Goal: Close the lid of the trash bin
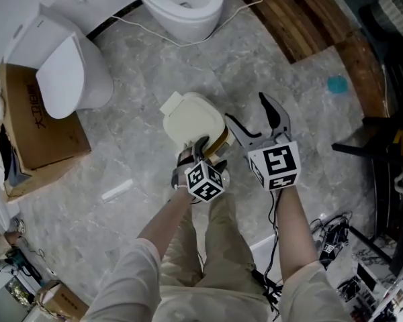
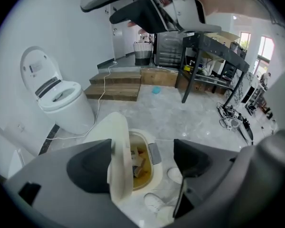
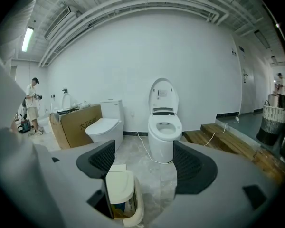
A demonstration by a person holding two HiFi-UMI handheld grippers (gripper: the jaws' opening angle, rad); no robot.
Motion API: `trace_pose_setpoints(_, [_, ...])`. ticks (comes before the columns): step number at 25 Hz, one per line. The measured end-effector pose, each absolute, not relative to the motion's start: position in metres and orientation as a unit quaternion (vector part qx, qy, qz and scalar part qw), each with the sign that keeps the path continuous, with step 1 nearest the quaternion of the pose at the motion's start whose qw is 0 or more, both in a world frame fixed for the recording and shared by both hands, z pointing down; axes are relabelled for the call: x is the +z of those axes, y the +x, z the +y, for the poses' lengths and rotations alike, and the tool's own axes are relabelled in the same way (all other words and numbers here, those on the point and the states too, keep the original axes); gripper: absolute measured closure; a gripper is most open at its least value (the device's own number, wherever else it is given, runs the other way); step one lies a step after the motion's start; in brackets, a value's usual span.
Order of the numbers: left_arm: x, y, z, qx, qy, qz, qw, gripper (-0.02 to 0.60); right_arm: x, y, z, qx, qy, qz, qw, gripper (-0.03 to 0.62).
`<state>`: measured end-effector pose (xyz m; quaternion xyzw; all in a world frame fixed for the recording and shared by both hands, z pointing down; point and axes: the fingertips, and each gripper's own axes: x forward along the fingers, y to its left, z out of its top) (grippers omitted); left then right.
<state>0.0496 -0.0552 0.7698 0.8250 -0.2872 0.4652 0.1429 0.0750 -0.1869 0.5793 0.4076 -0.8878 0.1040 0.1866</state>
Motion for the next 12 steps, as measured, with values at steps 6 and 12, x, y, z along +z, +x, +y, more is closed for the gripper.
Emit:
trace_pose_setpoints(6, [0.803,0.07,-0.043,0.461,0.817,-0.293,0.186,0.192,0.599,0.078,-0.19,0.11,0.399,-0.89,0.191,0.203])
trace_pose_setpoints(12, [0.834,0.081,-0.038,0.452,0.805,-0.291,0.249,0.192,0.625,0.084,-0.189,0.124,0.395,-0.887,0.203,0.203])
